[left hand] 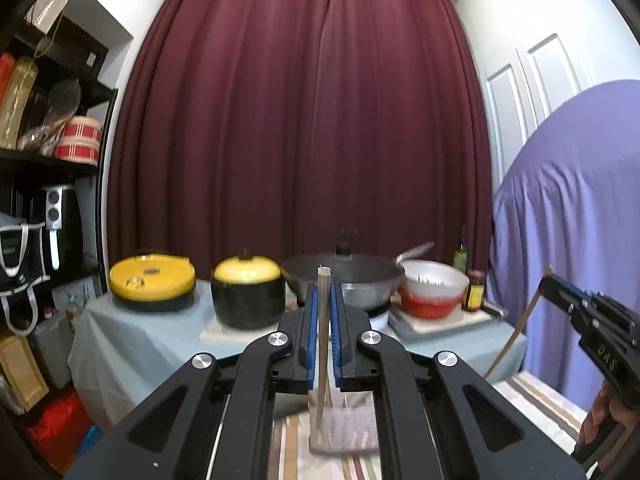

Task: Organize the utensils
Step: 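Carry both held chopsticks over the white holder and lower them in, then open both tools to release the chopsticks into the holder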

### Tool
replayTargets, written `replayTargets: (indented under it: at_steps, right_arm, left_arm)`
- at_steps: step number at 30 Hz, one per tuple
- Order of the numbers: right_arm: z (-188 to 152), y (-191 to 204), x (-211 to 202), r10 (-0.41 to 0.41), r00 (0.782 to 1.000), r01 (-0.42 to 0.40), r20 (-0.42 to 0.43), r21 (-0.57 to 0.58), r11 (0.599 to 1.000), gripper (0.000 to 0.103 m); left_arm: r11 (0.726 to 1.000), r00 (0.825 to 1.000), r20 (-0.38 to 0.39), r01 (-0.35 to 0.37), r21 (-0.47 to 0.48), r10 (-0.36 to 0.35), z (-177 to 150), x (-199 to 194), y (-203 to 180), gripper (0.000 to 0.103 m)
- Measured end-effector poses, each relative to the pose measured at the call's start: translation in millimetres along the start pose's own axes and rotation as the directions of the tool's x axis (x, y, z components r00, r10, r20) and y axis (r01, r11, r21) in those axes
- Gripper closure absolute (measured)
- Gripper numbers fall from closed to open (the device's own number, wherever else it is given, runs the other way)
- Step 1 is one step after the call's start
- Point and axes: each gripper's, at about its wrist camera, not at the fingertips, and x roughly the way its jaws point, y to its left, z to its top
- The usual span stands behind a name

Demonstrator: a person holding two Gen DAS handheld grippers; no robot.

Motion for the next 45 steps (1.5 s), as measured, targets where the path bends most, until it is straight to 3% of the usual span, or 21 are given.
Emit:
replayTargets:
  at_steps: [10,25,45]
  right_arm:
    - [11,-2,45,0.030,0.999,-0.030,0.030,0.002,1.000,0.097]
    - [-21,-8,109,0.036,0.999,-0.036,-0.007,0.013,0.999,0.097]
    - [-86,-8,154,0.015,0.988,-0.011,-0.154,0.029,1.000,0.097]
  left_arm:
    - [0.998,0.999,0.011,0.050,-0.044,-0.049,21,48,-1,0.096]
    - [0.998,0.994,-0.098,0.040,-0.044,-0.044,-18,106,-1,0.096]
    - [0.995,0.978,-0.193,0.067,-0.072,-0.080,-74,142,-1,0.096]
